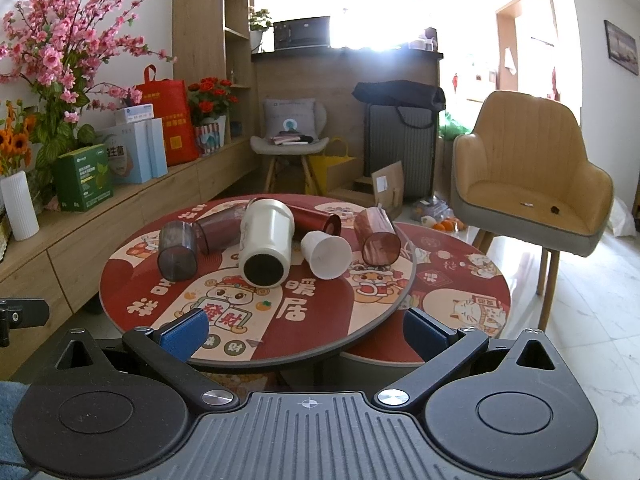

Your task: Flip cup upright

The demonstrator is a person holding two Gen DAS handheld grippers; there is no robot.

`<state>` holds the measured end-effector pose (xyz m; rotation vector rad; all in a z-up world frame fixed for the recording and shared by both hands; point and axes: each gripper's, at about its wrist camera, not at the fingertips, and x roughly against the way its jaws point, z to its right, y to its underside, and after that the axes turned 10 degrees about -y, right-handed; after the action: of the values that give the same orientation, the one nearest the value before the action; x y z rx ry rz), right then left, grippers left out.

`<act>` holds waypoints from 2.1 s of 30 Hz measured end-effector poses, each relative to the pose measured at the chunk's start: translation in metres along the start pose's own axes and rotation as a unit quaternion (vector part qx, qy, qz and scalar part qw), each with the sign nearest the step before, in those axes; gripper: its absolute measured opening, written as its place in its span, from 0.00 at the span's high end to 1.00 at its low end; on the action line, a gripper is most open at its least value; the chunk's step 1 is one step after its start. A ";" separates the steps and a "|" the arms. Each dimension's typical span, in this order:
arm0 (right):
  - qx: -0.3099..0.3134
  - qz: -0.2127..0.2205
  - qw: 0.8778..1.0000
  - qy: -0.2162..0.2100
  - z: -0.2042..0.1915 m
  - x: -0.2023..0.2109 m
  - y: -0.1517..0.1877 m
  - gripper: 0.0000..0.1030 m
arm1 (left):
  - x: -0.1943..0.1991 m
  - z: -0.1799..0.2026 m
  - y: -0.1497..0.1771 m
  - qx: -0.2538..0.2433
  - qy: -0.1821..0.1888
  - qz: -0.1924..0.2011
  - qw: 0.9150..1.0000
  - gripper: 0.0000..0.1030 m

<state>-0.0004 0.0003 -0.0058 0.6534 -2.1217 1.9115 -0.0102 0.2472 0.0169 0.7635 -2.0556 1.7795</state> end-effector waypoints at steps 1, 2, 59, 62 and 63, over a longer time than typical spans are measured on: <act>0.000 0.000 1.000 0.000 0.001 -0.001 0.002 0.00 | -0.002 -0.001 -0.001 0.000 0.001 -0.001 1.000 0.00; 0.000 -0.001 1.000 0.000 0.001 -0.001 0.002 0.00 | -0.002 0.000 -0.001 -0.001 0.001 -0.002 1.000 0.00; 0.098 -0.044 0.994 0.013 0.071 -0.290 -0.023 0.39 | -0.195 0.030 -0.023 0.023 0.033 -0.061 0.997 0.00; 0.101 -0.041 0.994 0.006 0.068 -0.285 -0.022 0.39 | -0.195 0.031 -0.021 0.018 0.034 -0.062 0.997 0.00; 0.105 -0.039 0.994 0.008 0.067 -0.283 -0.022 0.39 | -0.196 0.030 -0.021 0.018 0.034 -0.063 0.997 0.00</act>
<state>0.2670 -0.0152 -0.1201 0.7457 -1.8714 2.1057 0.1636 0.2527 -0.0806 0.8117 -1.8945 1.7528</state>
